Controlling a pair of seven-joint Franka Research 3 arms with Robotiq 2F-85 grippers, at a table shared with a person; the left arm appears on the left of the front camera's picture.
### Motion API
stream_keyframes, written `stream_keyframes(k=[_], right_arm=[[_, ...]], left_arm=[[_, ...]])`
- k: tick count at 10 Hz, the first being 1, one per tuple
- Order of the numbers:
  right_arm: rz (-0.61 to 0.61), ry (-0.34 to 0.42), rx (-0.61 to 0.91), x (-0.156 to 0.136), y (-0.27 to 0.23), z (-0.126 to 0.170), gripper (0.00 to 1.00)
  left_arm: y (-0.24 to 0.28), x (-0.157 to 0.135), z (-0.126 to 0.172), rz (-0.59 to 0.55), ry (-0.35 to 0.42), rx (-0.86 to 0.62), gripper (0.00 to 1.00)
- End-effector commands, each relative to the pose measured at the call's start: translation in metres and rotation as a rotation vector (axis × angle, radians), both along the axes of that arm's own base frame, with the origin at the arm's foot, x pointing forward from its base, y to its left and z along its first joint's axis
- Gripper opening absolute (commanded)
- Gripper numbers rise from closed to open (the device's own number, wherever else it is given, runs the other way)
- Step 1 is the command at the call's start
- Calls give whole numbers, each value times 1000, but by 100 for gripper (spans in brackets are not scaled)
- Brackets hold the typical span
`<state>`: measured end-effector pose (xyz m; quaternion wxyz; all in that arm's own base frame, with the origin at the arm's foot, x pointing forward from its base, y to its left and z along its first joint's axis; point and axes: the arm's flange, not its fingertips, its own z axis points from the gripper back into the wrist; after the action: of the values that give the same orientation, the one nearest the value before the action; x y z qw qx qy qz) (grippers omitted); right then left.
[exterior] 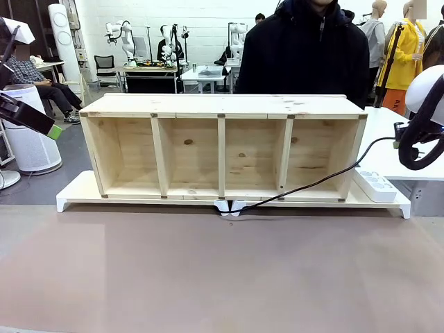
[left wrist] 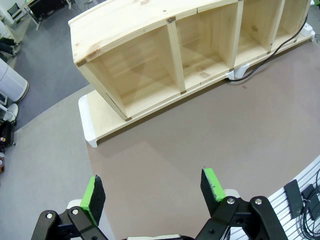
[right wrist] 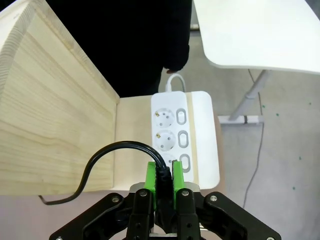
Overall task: Perform cable management.
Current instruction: Pull the grasped Power Cable to the location of the Power Strip.
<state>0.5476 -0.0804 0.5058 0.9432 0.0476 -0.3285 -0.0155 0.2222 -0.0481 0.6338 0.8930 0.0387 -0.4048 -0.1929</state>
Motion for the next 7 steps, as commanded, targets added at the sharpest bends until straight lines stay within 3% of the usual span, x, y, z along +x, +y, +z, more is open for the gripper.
stream_keyframes(k=[1,7], right_arm=[[10,-13,14,11,-5,0,16],[8,7,-5,5,5,-3,16]], left_arm=[[0,2,1,1,-9,0,100],[0,2,1,1,-9,0,100]])
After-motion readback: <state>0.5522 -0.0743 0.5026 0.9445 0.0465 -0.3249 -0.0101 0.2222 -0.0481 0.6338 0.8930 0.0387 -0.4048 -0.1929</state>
